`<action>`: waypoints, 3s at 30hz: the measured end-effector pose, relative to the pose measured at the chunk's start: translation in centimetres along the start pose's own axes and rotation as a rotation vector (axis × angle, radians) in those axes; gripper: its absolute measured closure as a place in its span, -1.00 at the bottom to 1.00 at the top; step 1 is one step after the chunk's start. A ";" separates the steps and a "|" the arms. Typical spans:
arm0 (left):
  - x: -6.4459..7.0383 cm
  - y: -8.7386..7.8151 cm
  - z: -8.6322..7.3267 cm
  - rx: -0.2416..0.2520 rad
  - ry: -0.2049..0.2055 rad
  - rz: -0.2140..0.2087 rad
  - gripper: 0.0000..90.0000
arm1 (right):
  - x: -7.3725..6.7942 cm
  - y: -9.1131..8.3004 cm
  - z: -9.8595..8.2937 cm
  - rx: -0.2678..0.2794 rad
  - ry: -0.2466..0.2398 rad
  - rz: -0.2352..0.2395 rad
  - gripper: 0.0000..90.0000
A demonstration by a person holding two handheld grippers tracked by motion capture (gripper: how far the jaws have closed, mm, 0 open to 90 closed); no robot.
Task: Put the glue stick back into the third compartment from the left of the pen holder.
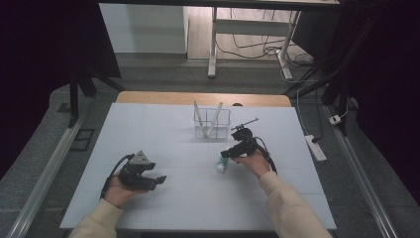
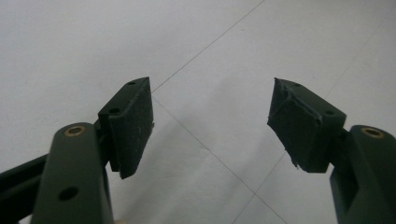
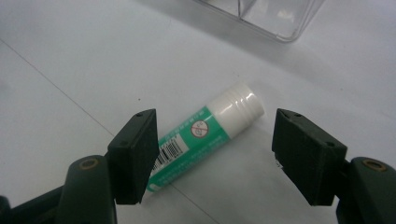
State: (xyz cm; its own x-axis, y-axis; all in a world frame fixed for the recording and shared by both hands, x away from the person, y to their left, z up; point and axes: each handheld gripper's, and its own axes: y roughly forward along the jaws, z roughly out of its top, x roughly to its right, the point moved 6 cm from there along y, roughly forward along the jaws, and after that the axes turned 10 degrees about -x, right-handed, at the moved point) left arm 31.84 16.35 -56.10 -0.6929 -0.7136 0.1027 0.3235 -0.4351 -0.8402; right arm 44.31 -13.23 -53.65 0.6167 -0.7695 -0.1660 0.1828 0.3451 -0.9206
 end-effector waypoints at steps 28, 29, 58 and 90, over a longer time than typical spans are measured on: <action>-0.2 0.2 -0.1 -0.006 0.001 0.008 -0.32 | -0.8 2.3 0.8 -0.087 0.042 -0.086 0.01; -0.2 0.2 -0.1 -0.006 0.002 0.008 -0.32 | -0.9 2.4 0.7 -0.095 0.031 -0.075 0.16; -0.4 0.1 -0.2 0.000 -0.004 0.015 -0.32 | -0.3 -0.6 1.0 0.016 -0.012 -0.064 0.44; -0.6 -0.1 -0.2 0.009 -0.007 0.016 -0.32 | -0.3 -6.1 2.2 0.286 -0.074 -0.011 0.44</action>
State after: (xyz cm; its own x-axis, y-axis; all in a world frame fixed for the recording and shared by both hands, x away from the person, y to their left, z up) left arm 32.11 16.92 -56.21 -0.6832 -0.7244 0.0927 0.3403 -0.4281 -0.8372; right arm 44.67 -13.89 -47.22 0.6660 -0.7362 -0.1202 0.3919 0.4825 -0.7834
